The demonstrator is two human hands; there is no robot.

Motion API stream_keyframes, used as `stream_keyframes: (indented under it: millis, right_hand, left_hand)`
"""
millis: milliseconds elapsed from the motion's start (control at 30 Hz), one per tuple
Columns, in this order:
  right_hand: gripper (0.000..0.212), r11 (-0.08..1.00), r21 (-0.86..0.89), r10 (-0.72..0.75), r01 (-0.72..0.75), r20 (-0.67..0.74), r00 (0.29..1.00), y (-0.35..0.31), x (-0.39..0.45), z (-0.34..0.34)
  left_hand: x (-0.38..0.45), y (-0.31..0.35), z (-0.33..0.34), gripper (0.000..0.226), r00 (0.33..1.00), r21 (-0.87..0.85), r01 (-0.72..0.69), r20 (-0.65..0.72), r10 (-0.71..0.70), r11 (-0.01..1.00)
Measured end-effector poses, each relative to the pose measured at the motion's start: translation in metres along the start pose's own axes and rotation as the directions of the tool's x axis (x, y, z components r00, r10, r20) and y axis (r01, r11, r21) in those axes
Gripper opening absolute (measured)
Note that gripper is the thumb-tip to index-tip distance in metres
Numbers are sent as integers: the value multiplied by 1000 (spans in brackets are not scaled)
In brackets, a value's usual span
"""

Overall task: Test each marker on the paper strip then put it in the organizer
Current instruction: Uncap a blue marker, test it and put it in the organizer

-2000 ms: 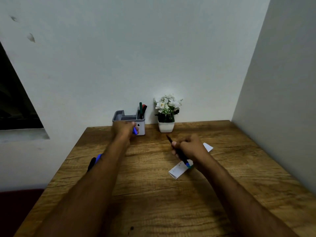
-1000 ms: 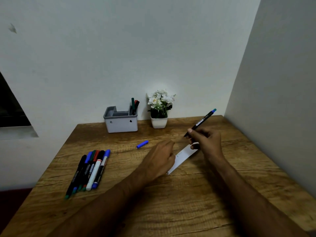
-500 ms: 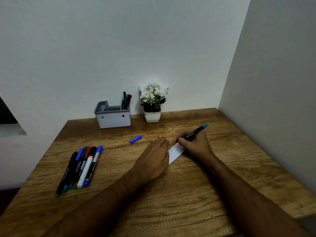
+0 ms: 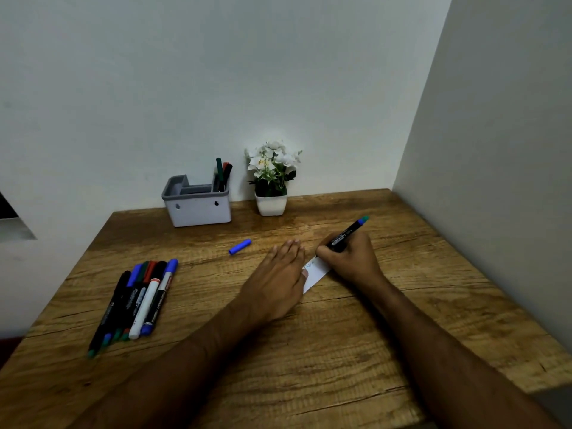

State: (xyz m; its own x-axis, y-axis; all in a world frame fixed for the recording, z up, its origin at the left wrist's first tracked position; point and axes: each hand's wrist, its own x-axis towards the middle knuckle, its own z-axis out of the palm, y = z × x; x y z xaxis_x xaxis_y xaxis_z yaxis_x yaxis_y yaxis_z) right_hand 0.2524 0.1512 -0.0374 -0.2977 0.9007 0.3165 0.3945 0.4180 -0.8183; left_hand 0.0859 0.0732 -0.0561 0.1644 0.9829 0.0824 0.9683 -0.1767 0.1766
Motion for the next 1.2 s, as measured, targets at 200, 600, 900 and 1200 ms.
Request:
stream_keyframes:
  millis: [200,600,900,1200]
  right_hand:
    - [10,999,-34,-16,17,18,1000,0,1,1]
    - [9,999,-50,1,-1,6,1000,2,1,1]
    - [20,998,-45,31,-33,-50,998,4,3,0]
    - [13,998,-43,37,-40,-68,997,3,4,1]
  left_hand:
    - [1,-1,1,59,1000,2,6,-3,-6,1000]
    - [1,0,2,59,1000,0,12,3,-12,1000]
    - [2,0,3,59,1000,14,17,18,-17,1000]
    - [2,-2,5,59,1000,-1,11,7,-11,1000]
